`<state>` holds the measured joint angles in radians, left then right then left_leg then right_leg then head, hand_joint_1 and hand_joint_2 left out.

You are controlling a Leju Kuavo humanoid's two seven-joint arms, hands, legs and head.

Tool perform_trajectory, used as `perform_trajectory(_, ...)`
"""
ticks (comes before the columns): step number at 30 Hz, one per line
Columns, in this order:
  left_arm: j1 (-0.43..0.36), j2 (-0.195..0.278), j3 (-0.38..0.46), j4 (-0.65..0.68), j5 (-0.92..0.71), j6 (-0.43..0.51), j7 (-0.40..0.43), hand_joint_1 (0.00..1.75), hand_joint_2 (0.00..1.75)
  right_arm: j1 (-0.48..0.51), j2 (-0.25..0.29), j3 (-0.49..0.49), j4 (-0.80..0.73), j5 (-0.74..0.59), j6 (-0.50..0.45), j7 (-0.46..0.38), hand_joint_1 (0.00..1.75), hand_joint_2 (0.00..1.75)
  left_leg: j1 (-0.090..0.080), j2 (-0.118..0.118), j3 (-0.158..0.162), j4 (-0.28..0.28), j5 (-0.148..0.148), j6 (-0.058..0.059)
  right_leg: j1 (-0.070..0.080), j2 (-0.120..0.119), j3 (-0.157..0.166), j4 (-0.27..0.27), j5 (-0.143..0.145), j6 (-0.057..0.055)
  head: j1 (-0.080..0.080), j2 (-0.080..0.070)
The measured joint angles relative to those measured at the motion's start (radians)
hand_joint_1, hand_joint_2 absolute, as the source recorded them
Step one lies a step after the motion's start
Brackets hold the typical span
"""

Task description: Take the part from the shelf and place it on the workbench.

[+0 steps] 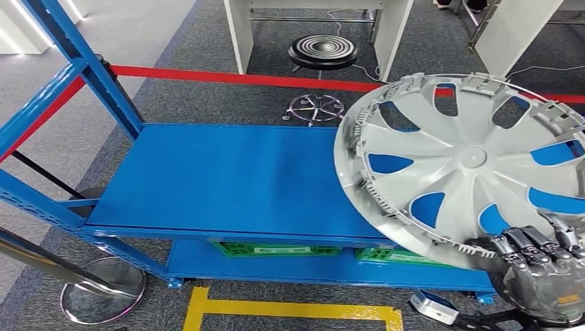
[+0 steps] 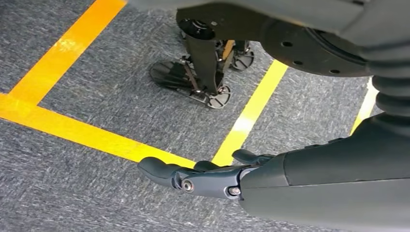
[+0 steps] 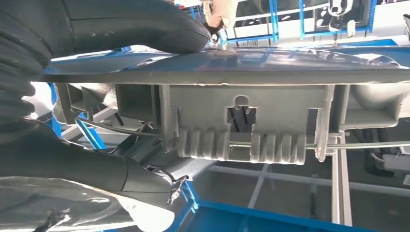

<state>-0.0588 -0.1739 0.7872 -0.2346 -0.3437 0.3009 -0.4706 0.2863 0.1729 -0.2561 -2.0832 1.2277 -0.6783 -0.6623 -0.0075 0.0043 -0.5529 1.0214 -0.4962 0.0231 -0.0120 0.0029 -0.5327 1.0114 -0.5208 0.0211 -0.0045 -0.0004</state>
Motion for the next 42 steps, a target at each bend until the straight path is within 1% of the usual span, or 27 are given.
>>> perform_trajectory(9, 0.000, -0.004, 0.002, 0.000, -0.008, 0.006, 0.047, 0.00, 1.75, 0.021, 0.009, 0.032, 0.012, -0.036, 0.000, 0.001, 1.75, 1.75, 0.000, 0.000, 0.000, 0.000, 0.000, 0.000, 0.000, 0.000, 0.000, 0.000, 0.000, 0.000, 0.000, 0.000)
perform_trajectory(16, 0.000, -0.004, 0.031, 0.000, -0.018, -0.036, 0.057, 0.00, 1.75, 0.032, 0.009, 0.051, 0.057, -0.055, 0.000, 0.000, 1.75, 1.75, -0.005, -0.001, -0.001, 0.003, -0.001, 0.002, -0.004, -0.001, 0.000, -0.001, 0.000, 0.001, 0.000, 0.000)
perform_trajectory(19, 0.000, -0.002, 0.040, 0.000, -0.020, -0.043, 0.056, 0.00, 1.75, 0.035, 0.009, 0.058, 0.075, -0.057, 0.000, 0.000, 1.75, 1.75, -0.007, -0.001, -0.002, 0.007, -0.004, 0.006, -0.006, -0.001, 0.000, -0.001, 0.000, 0.004, 0.000, 0.000)
perform_trajectory(21, 0.000, -0.001, 0.045, 0.000, -0.020, -0.043, 0.056, 0.00, 1.75, 0.036, 0.009, 0.061, 0.084, -0.058, 0.000, 0.000, 1.75, 1.75, -0.008, -0.001, -0.004, 0.009, -0.005, 0.010, -0.008, -0.001, 0.001, -0.003, 0.001, 0.008, 0.000, 0.000)
perform_trajectory(22, 0.000, 0.000, 0.046, 0.000, -0.020, -0.043, 0.056, 0.00, 1.75, 0.036, 0.009, 0.062, 0.087, -0.059, 0.000, 0.000, 1.75, 1.75, -0.009, -0.001, -0.004, 0.006, -0.004, 0.014, -0.008, -0.001, 0.002, -0.006, 0.002, 0.011, 0.000, 0.000)
perform_trajectory(24, -0.001, -0.001, 0.047, 0.000, -0.020, -0.043, 0.055, 0.00, 1.75, 0.037, 0.009, 0.062, 0.092, -0.060, 0.000, 0.000, 1.75, 1.75, -0.003, 0.000, 0.003, -0.011, 0.005, 0.023, -0.008, -0.002, -0.002, -0.004, -0.004, 0.017, 0.001, 0.000)
perform_trajectory(25, -0.001, -0.001, 0.047, 0.000, -0.020, -0.043, 0.055, 0.00, 1.75, 0.037, 0.009, 0.062, 0.094, -0.060, 0.000, 0.000, 1.75, 1.75, 0.001, 0.001, 0.007, -0.020, 0.011, 0.029, -0.007, -0.002, -0.012, 0.017, -0.020, 0.019, 0.002, 0.000)
perform_trajectory(26, -0.001, -0.001, 0.047, 0.000, -0.020, -0.043, 0.055, 0.00, 1.75, 0.038, 0.009, 0.062, 0.096, -0.061, 0.000, 0.000, 1.75, 1.75, 0.004, 0.003, 0.009, -0.026, 0.016, 0.032, -0.007, -0.002, -0.034, 0.061, -0.048, 0.022, 0.004, 0.000)
perform_trajectory(28, -0.001, -0.002, 0.047, 0.000, -0.020, -0.045, 0.056, 0.00, 1.75, 0.039, 0.009, 0.063, 0.102, -0.062, 0.000, 0.001, 1.75, 1.75, 0.003, 0.004, 0.009, -0.028, 0.020, 0.035, -0.009, -0.002, -0.095, 0.193, -0.113, 0.027, 0.006, 0.000)
perform_trajectory(29, -0.001, -0.002, 0.048, 0.000, -0.019, -0.048, 0.057, 0.00, 1.75, 0.042, 0.008, 0.064, 0.105, -0.061, 0.000, 0.004, 1.75, 1.75, 0.003, 0.005, 0.008, -0.027, 0.020, 0.035, -0.010, -0.002, -0.121, 0.247, -0.130, 0.030, 0.005, 0.000)
perform_trajectory(30, -0.001, -0.002, 0.049, 0.000, -0.019, -0.052, 0.058, 0.00, 1.75, 0.045, 0.004, 0.066, 0.109, -0.060, 0.000, 0.012, 1.75, 1.75, 0.004, 0.004, 0.008, -0.027, 0.020, 0.034, -0.011, -0.002, -0.131, 0.267, -0.124, 0.033, 0.005, 0.000)
perform_trajectory(31, -0.001, -0.002, 0.051, 0.000, -0.018, -0.058, 0.060, 0.00, 1.75, 0.050, -0.001, 0.069, 0.113, -0.058, 0.000, 0.024, 1.75, 1.75, 0.005, 0.003, 0.008, -0.026, 0.019, 0.033, -0.013, -0.003, -0.122, 0.245, -0.097, 0.035, 0.006, 0.000)
perform_trajectory(32, -0.001, -0.003, 0.053, 0.000, -0.018, -0.062, 0.063, 0.00, 1.75, 0.055, -0.009, 0.074, 0.117, -0.056, 0.000, 0.037, 1.75, 1.75, 0.007, 0.002, 0.008, -0.023, 0.016, 0.029, -0.016, -0.004, -0.095, 0.187, -0.057, 0.038, 0.006, 0.000)
perform_trajectory(33, -0.001, -0.003, 0.055, 0.000, -0.019, -0.067, 0.065, 0.00, 1.75, 0.060, -0.017, 0.081, 0.121, -0.055, 0.000, 0.050, 1.75, 1.75, 0.009, 0.001, 0.007, -0.018, 0.013, 0.024, -0.018, -0.004, -0.062, 0.119, -0.028, 0.041, 0.006, 0.000)
perform_trajectory(34, -0.001, -0.003, 0.058, 0.000, -0.021, -0.069, 0.066, 0.00, 1.75, 0.063, -0.024, 0.087, 0.125, -0.053, 0.000, 0.061, 1.75, 1.75, 0.009, -0.001, 0.003, -0.010, 0.009, 0.017, -0.018, -0.004, -0.031, 0.062, -0.006, 0.041, 0.007, 0.000)
perform_trajectory(35, -0.002, -0.003, 0.063, 0.000, -0.025, -0.071, 0.068, 0.00, 1.75, 0.067, -0.030, 0.093, 0.129, -0.051, -0.001, 0.072, 1.75, 1.75, 0.007, -0.002, 0.000, -0.002, 0.006, 0.010, -0.018, -0.003, -0.013, 0.028, 0.002, 0.040, 0.009, 0.000)
perform_trajectory(36, -0.002, -0.002, 0.068, 0.000, -0.030, -0.073, 0.068, 0.00, 1.75, 0.071, -0.037, 0.099, 0.133, -0.048, -0.001, 0.086, 1.75, 1.75, 0.005, -0.003, -0.004, 0.004, 0.006, 0.005, -0.016, -0.002, -0.006, 0.018, -0.002, 0.037, 0.010, 0.000)
perform_trajectory(37, -0.003, -0.002, 0.073, 0.000, -0.035, -0.073, 0.069, 0.00, 1.75, 0.075, -0.044, 0.105, 0.137, -0.044, -0.002, 0.100, 1.75, 1.75, 0.003, -0.004, -0.007, 0.009, 0.007, 0.001, -0.015, 0.000, -0.007, 0.019, 0.000, 0.032, 0.010, 0.000)
perform_trajectory(38, -0.003, -0.002, 0.078, 0.000, -0.038, -0.074, 0.070, 0.00, 1.75, 0.079, -0.051, 0.110, 0.141, -0.040, -0.002, 0.114, 1.75, 1.75, 0.003, -0.004, -0.008, 0.012, 0.006, -0.003, -0.017, -0.001, -0.011, 0.020, 0.000, 0.025, 0.009, 0.000)
perform_trajectory(39, -0.003, -0.001, 0.083, 0.000, -0.039, -0.074, 0.070, 0.00, 1.75, 0.082, -0.059, 0.116, 0.144, -0.036, -0.002, 0.125, 1.75, 1.75, 0.004, -0.004, -0.012, 0.020, -0.002, -0.007, -0.018, -0.002, -0.014, 0.020, 0.003, 0.017, 0.007, 0.000)
perform_trajectory(40, -0.003, -0.001, 0.087, 0.000, -0.040, -0.074, 0.070, 0.00, 1.75, 0.084, -0.065, 0.121, 0.147, -0.033, -0.002, 0.133, 1.75, 1.75, 0.005, -0.004, -0.020, 0.040, -0.024, -0.012, -0.018, -0.004, -0.019, 0.020, 0.006, 0.007, 0.007, 0.000)
perform_trajectory(41, -0.003, 0.000, 0.091, 0.000, -0.040, -0.074, 0.071, 0.00, 1.75, 0.085, -0.070, 0.126, 0.150, -0.030, -0.002, 0.140, 1.75, 1.75, 0.006, -0.004, -0.034, 0.079, -0.057, -0.017, -0.019, -0.005, -0.025, 0.019, 0.011, -0.002, 0.005, 0.000)
perform_trajectory(42, -0.003, 0.000, 0.094, 0.000, -0.041, -0.074, 0.071, 0.00, 1.75, 0.085, -0.075, 0.131, 0.153, -0.027, -0.002, 0.146, 1.75, 1.75, 0.007, -0.004, -0.053, 0.135, -0.099, -0.021, -0.018, -0.006, -0.032, 0.019, 0.015, -0.009, 0.003, 0.000)
